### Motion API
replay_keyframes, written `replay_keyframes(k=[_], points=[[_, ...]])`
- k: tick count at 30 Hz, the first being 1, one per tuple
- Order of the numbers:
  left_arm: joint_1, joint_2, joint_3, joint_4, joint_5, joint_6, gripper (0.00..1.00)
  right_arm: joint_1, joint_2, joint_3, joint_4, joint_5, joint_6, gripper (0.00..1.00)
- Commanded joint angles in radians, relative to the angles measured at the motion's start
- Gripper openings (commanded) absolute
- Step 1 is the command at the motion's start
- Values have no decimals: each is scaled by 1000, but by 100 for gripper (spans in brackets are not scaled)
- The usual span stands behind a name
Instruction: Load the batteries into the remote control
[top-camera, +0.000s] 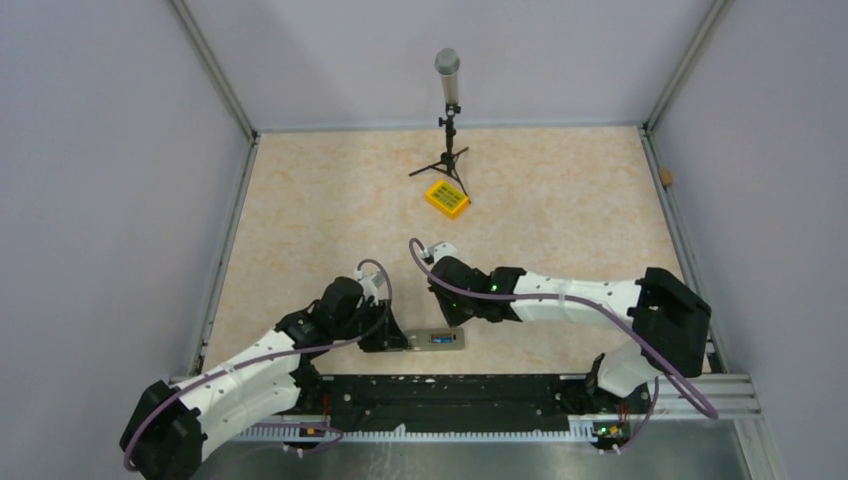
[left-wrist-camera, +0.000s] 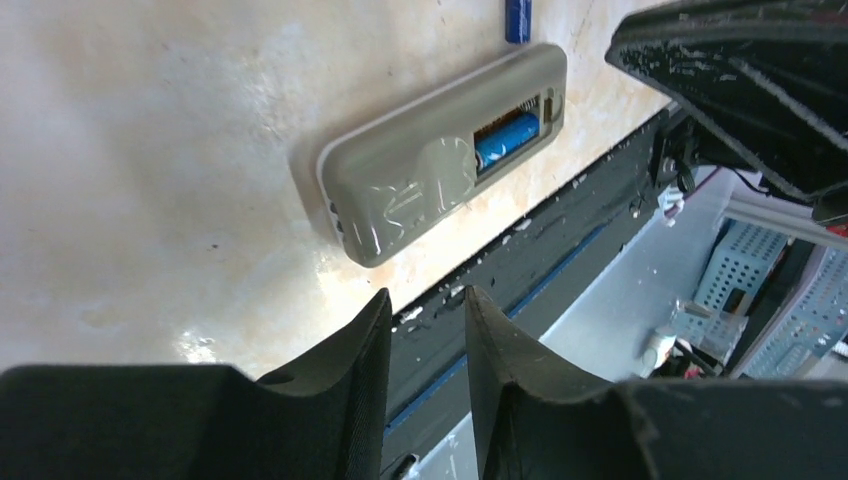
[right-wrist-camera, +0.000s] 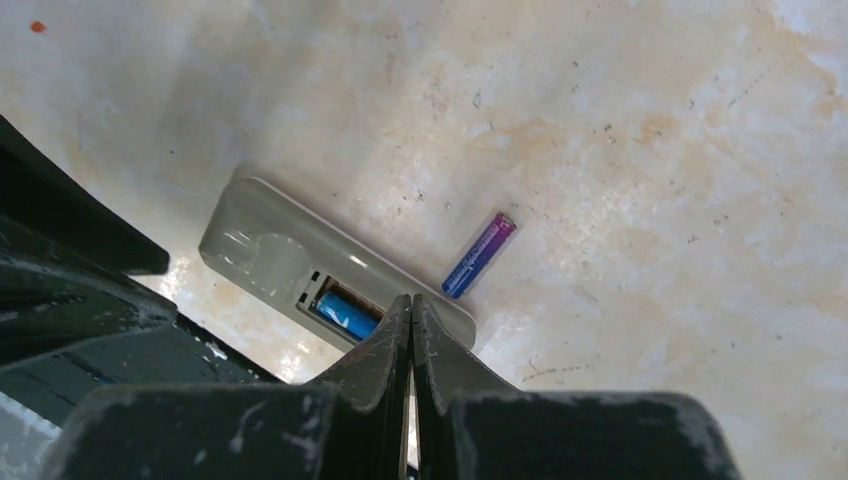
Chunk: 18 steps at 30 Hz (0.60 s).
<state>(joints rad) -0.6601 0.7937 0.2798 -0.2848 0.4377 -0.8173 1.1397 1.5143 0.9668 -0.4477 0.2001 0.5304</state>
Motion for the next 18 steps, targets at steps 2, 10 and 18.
replay_keyframes(k=[2,10,18], points=[[-70,1,-26,96,-5,-113,32,-21,29,7,106,-57,-55,0],[-159,115,-46,202,-79,-166,20,-50,129,18,164,-92,-82,0],[-202,222,-48,240,-170,-181,17,-51,152,-24,167,-103,-87,0]])
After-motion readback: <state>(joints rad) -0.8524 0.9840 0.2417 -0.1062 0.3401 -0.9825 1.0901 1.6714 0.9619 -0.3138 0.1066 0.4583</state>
